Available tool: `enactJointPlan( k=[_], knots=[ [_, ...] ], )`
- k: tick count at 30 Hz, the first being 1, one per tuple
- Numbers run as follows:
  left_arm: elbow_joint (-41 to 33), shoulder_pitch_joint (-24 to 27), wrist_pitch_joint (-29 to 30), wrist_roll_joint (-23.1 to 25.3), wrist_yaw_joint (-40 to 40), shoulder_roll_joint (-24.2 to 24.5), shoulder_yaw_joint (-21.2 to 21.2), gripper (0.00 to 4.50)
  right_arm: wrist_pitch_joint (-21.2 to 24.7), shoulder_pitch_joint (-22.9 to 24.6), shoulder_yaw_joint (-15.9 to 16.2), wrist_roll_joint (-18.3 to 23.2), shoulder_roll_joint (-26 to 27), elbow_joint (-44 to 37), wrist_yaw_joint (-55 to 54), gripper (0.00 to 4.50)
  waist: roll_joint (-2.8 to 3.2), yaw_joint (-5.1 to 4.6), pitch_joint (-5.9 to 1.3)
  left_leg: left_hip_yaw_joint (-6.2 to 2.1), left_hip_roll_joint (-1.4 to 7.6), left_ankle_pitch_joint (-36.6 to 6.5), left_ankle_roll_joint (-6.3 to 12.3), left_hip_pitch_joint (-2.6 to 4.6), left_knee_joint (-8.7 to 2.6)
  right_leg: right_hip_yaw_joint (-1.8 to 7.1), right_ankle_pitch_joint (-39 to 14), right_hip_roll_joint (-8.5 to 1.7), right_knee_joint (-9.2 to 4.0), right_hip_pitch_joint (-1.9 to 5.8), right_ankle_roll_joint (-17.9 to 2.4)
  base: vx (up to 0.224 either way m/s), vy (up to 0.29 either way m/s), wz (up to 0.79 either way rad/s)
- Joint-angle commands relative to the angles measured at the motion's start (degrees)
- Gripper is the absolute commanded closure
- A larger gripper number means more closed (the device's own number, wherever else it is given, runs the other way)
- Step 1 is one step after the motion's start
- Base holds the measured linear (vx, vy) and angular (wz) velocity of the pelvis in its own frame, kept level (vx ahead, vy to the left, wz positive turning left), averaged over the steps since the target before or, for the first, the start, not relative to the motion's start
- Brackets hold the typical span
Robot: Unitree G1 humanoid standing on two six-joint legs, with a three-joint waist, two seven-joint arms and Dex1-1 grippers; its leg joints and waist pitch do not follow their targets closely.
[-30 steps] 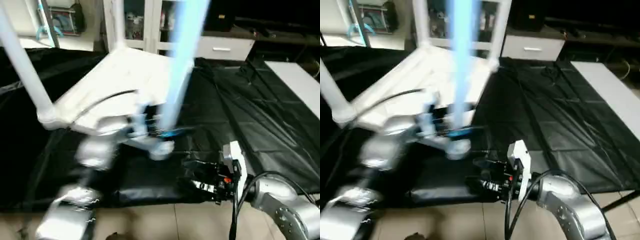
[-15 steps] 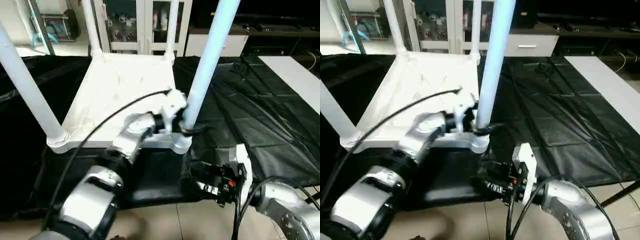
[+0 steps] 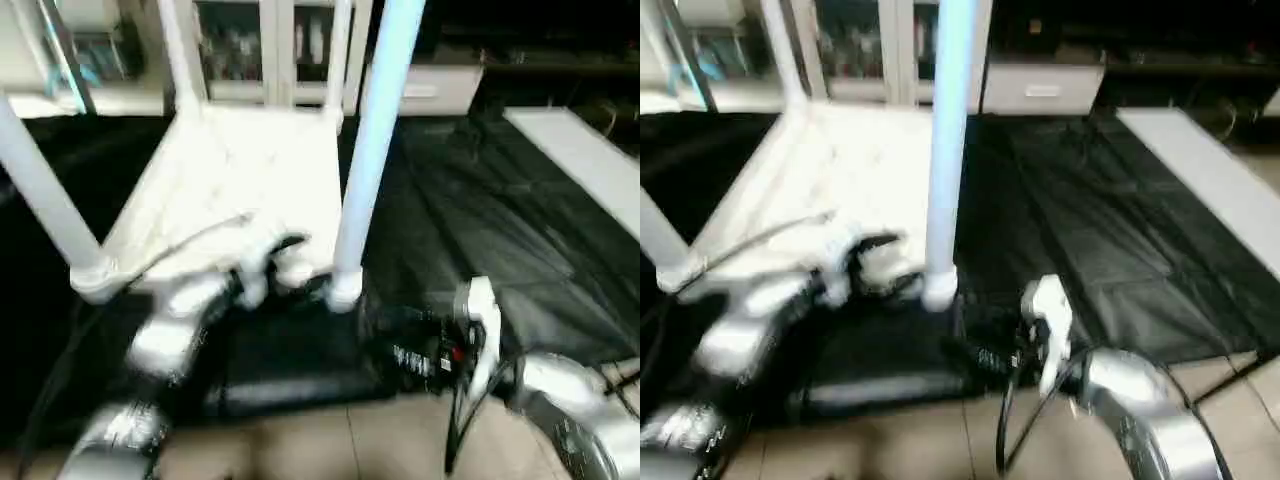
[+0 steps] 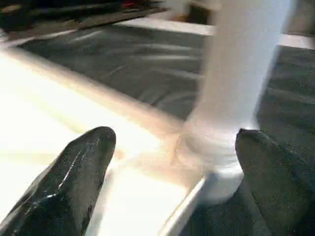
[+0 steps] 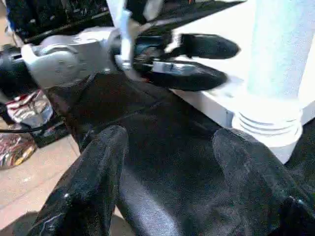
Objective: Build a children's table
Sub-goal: Rotate table base
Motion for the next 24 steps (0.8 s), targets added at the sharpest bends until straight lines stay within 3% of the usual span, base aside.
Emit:
enactJointPlan(
  k=[1,2,3,5,10,11,12,13,14,15,16,17,21,22,24],
  knots=[
    [-3.05,-0.33,1.14,-1.25,2.21,-0.88,1.13,0.11,-1.05,-0.86,-0.41,-0.68,-0.03,0.71,-0.33,1.39,0.12,0.05,-2.98,0.70,1.01,-9.80,1.56,0.58,-4.24,1.96,-2.57,-2.67,-4.43,1.36,-11.85,0.000,0.000,0.00],
    [-3.98,0.41,1.52,-1.47,4.33,-1.24,2.44,0.11,-1.07,-0.87,-0.37,-0.76,-0.06,0.77,-0.35,1.39,-0.24,0.26,-3.06,0.66,0.97,-8.94,1.69,0.22,-4.23,1.90,-1.28,-2.69,-4.06,1.79,-11.95,0.000,0.000,0.00],
    [-2.93,-0.08,1.54,-0.05,4.07,-0.26,1.69,0.11,-0.95,-0.80,-0.40,-0.64,-0.13,0.79,-0.21,1.39,-0.54,0.36,-3.00,0.76,0.95,-8.65,1.83,0.17,-4.27,1.86,-1.14,-2.63,-4.19,1.76,-11.66,0.000,0.000,0.00],
    [-0.52,-1.47,-0.23,1.33,-0.42,1.73,-0.87,0.11,-0.79,-0.68,-0.36,-0.54,-0.33,0.83,0.08,1.39,-0.32,0.55,-3.03,0.71,0.74,-8.56,1.61,0.24,-4.38,1.88,-2.23,-2.60,-4.25,1.69,-9.80,0.000,0.000,0.00],
    [5.15,-7.41,-1.26,6.02,-6.36,4.43,-6.45,0.11,-0.02,-0.66,0.31,-0.97,-2.35,0.73,1.78,1.39,-0.19,0.67,-3.09,0.70,0.68,-8.70,0.49,0.51,-4.36,1.97,-0.73,-2.59,-4.19,1.62,-8.93,0.000,0.000,0.00],
    [5.86,-8.23,-1.73,6.77,-7.36,4.72,-7.18,0.11,-0.04,-0.65,0.32,-1.27,-2.82,0.80,2.04,1.39,0.15,0.72,-3.09,0.62,0.70,-8.41,0.15,0.32,-4.41,1.94,0.21,-2.76,-4.05,1.82,-9.28,0.000,0.000,0.00],
    [6.23,-8.75,-1.93,7.22,-8.06,4.91,-7.64,0.11,-0.08,-0.64,0.32,-1.50,-3.13,0.87,2.23,1.39,-0.14,0.62,-3.08,0.72,0.64,-8.40,0.21,0.31,-4.36,1.93,0.42,-2.67,-4.20,1.82,-9.33,0.000,0.000,0.00],
    [7.20,-9.87,-1.35,7.90,-8.67,5.22,-8.26,0.11,-0.27,-0.62,0.09,-1.78,-3.54,1.02,2.35,1.39,0.06,0.68,-3.23,0.67,0.65,-7.96,0.06,0.34,-4.24,1.95,1.39,-2.76,-3.94,1.93,-9.60,0.000,0.000,0.00],
    [8.98,-11.75,-1.17,9.43,-9.42,5.80,-9.56,0.11,-0.56,-0.57,-0.37,-2.25,-4.19,1.26,2.38,1.39,-0.16,0.61,-3.18,0.78,0.50,-7.32,0.26,0.28,-4.18,1.94,2.70,-2.61,-3.90,1.92,-10.10,0.000,0.000,0.00],
    [9.77,-12.50,-0.82,9.71,-10.01,5.99,-10.03,0.11,-0.67,-0.58,-0.58,-2.36,-4.33,1.40,2.31,1.39,0.24,0.60,-3.28,0.72,0.48,-7.11,0.22,0.31,-4.11,1.93,3.08,-2.64,-3.77,1.97,-10.25,0.000,0.000,0.00],
    [10.26,-12.95,-0.67,10.02,-10.32,6.11,-10.35,0.11,-0.67,-0.54,-0.68,-2.38,-4.44,1.41,2.31,1.39,-0.02,0.53,-3.31,0.77,0.49,-6.99,0.23,0.30,-4.04,1.93,3.63,-2.65,-3.74,2.06,-10.62,0.000,0.000,0.00],
    [12.17,-14.69,-0.04,11.18,-11.47,6.57,-11.54,0.26,-0.66,-0.40,-1.03,-2.40,-4.83,1.45,2.36,1.39,0.28,0.51,-3.24,0.77,0.45,-7.08,0.22,0.30,-4.07,1.95,3.63,-2.63,-3.76,2.01,-10.82,0.000,0.000,0.00],
    [15.23,-17.55,1.53,12.52,-13.91,7.31,-13.34,0.49,-0.70,0.18,-1.48,-2.13,-5.63,1.08,2.61,1.39,0.17,0.30,-3.35,0.78,0.45,-6.56,0.66,0.28,-3.93,1.92,5.18,-2.66,-3.62,2.21,-12.25,0.000,0.000,0.00],
    [15.79,-18.09,2.03,12.44,-14.77,7.35,-13.40,0.57,-0.71,0.26,-1.56,-2.00,-5.82,1.04,2.66,1.39,0.47,0.21,-3.35,0.77,0.50,-6.75,0.67,0.33,-3.95,1.91,5.52,-2.63,-3.62,2.20,-12.80,0.000,0.000,0.00],
    [16.33,-18.77,2.75,13.36,-15.92,7.87,-14.15,0.83,-0.86,0.32,-1.78,-2.01,-6.14,1.19,2.79,1.39,0.50,0.20,-3.33,0.78,0.52,-7.29,0.71,0.37,-3.96,1.91,5.34,-2.66,-3.60,2.23,-13.38,0.000,0.000,0.00]
  ],
)
